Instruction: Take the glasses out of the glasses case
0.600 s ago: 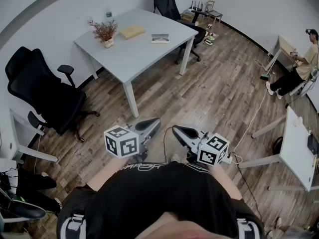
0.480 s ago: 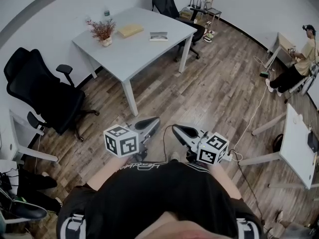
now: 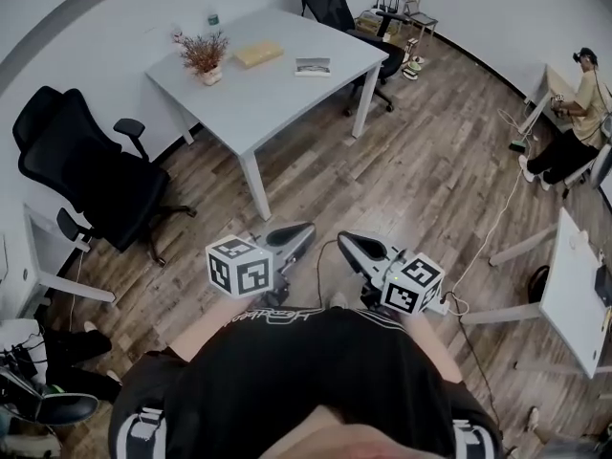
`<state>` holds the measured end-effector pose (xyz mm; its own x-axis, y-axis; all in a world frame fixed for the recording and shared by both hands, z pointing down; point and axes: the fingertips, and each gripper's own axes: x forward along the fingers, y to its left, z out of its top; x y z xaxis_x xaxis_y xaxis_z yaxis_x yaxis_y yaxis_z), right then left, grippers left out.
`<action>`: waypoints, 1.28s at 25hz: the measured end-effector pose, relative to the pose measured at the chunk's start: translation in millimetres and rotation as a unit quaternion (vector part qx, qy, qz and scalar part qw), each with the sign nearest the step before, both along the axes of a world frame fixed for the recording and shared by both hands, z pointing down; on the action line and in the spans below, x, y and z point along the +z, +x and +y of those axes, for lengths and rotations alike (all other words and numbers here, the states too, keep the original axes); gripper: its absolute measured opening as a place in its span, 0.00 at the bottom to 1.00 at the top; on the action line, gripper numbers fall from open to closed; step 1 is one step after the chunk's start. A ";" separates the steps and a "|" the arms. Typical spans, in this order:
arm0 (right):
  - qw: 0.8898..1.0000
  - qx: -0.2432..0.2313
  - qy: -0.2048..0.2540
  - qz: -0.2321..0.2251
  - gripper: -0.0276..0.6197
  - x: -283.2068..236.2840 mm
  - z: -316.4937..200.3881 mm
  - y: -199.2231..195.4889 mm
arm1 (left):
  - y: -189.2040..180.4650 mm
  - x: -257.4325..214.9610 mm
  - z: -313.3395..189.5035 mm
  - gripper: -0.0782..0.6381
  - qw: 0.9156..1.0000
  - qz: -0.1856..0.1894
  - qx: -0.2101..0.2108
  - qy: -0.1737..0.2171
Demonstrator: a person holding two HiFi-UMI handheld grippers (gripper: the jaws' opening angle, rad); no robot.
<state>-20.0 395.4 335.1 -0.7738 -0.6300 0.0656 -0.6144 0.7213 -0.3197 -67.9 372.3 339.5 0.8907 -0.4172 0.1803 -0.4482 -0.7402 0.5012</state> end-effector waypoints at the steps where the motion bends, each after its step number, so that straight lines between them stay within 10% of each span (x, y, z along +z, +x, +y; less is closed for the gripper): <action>1: 1.000 0.000 0.002 0.001 0.06 -0.8 -4.2 1.8 | 1.5 0.5 -3.4 0.12 1.000 0.001 -0.002 -0.001; 14: 0.999 -0.026 -0.021 -0.010 0.05 12.4 -87.9 42.1 | 39.5 27.5 -85.4 0.12 0.997 0.016 -0.041 -0.059; 32: 0.999 -0.049 0.008 -0.008 0.05 3.7 -178.8 138.8 | 145.7 13.7 -181.7 0.12 0.999 0.014 -0.045 -0.017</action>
<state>118.9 216.6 338.8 -0.8321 -0.5530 0.0435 -0.5366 0.7826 -0.3156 77.9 190.6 353.2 0.8553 -0.4890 0.1715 -0.4969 -0.6801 0.5390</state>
